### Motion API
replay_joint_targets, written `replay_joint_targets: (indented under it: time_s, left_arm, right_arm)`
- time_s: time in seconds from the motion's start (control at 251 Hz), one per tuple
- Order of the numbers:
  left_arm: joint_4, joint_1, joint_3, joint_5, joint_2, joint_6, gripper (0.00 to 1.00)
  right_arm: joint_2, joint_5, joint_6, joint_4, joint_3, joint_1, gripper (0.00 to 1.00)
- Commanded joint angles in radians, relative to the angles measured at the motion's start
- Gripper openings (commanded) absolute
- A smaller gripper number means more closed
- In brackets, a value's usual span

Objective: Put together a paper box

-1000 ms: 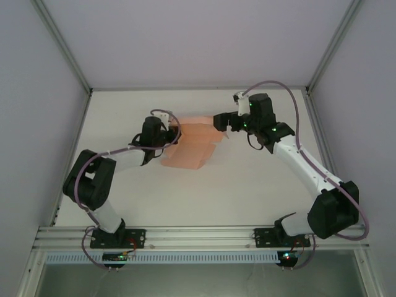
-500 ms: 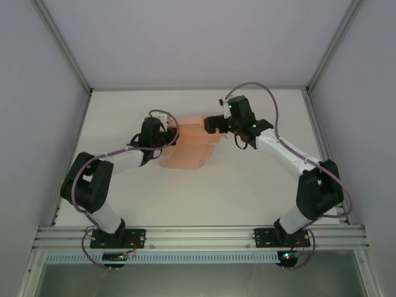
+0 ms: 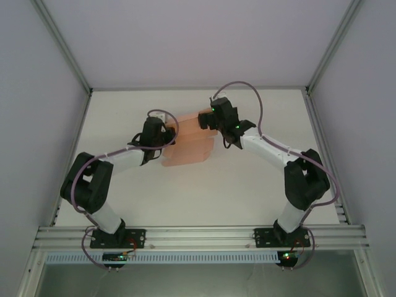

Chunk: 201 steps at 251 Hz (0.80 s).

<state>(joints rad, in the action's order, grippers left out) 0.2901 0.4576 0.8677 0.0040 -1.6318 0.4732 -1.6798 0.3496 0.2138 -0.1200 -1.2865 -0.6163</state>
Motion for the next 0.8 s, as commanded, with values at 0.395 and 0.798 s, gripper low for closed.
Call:
replay_joint_targets:
  time_s: [0.395, 0.798]
  left_arm:
    - [-0.069, 0.012, 0.045, 0.028, 0.100, -0.042, 0.00]
    - [-0.115, 0.011, 0.063, 0.018, 0.099, -0.064, 0.00]
  right_arm:
    - [0.271, -0.116, 0.002, -0.274, 0.208, 0.065, 0.99]
    - [0.188, -0.140, -0.002, -0.251, 0.191, 0.110, 0.99]
